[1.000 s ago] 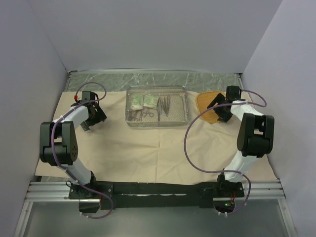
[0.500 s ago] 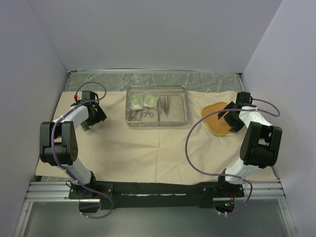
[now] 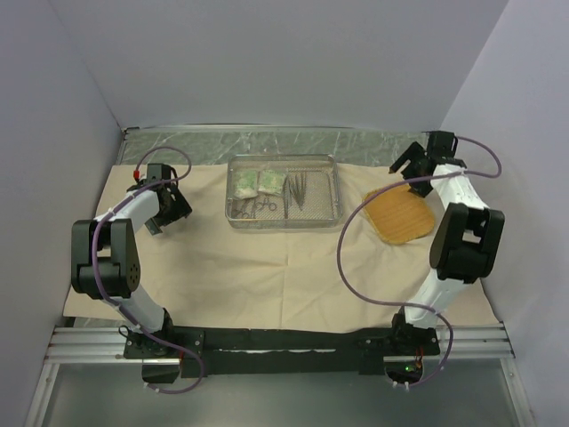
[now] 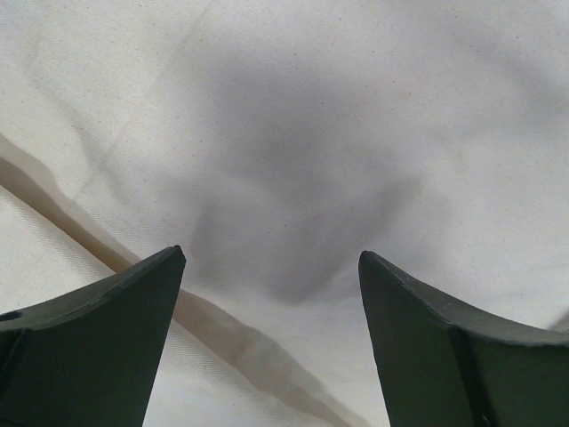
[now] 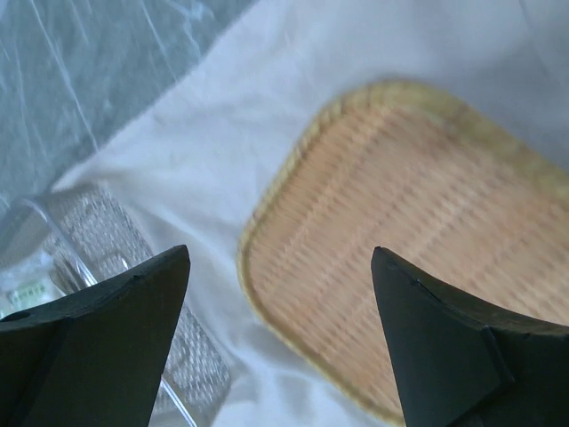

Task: Open and lay out the surgical kit
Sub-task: Move the distractor from the surgical kit, then smooth out the surgical kit at the center of the board.

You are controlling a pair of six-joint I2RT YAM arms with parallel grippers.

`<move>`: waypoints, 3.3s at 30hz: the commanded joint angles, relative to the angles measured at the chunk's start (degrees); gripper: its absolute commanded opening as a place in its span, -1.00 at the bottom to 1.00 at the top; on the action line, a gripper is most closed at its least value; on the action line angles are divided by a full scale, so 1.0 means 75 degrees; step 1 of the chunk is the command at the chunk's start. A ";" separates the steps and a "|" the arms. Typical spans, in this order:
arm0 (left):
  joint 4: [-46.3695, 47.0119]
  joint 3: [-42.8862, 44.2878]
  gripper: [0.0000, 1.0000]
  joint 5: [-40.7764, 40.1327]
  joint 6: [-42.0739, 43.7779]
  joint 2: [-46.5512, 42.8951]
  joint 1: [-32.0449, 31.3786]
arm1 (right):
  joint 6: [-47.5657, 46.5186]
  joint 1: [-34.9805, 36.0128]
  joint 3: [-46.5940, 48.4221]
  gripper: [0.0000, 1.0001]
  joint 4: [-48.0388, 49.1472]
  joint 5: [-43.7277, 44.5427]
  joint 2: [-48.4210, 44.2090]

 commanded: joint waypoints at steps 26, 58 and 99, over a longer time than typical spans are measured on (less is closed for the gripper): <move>0.0302 0.0025 0.74 0.0051 0.0229 -0.0345 -0.0094 | -0.1890 -0.0086 0.5247 -0.16 -0.2041 0.1687 0.4734; -0.0144 0.2544 0.74 -0.0078 0.0077 0.1541 -0.0164 | -0.1000 0.0054 0.4442 0.33 -0.0531 0.0212 0.3260; -0.1399 0.7260 0.73 -0.0195 0.0229 0.5062 0.0726 | -0.0695 0.2058 -0.1443 0.48 0.0561 0.0339 -0.1136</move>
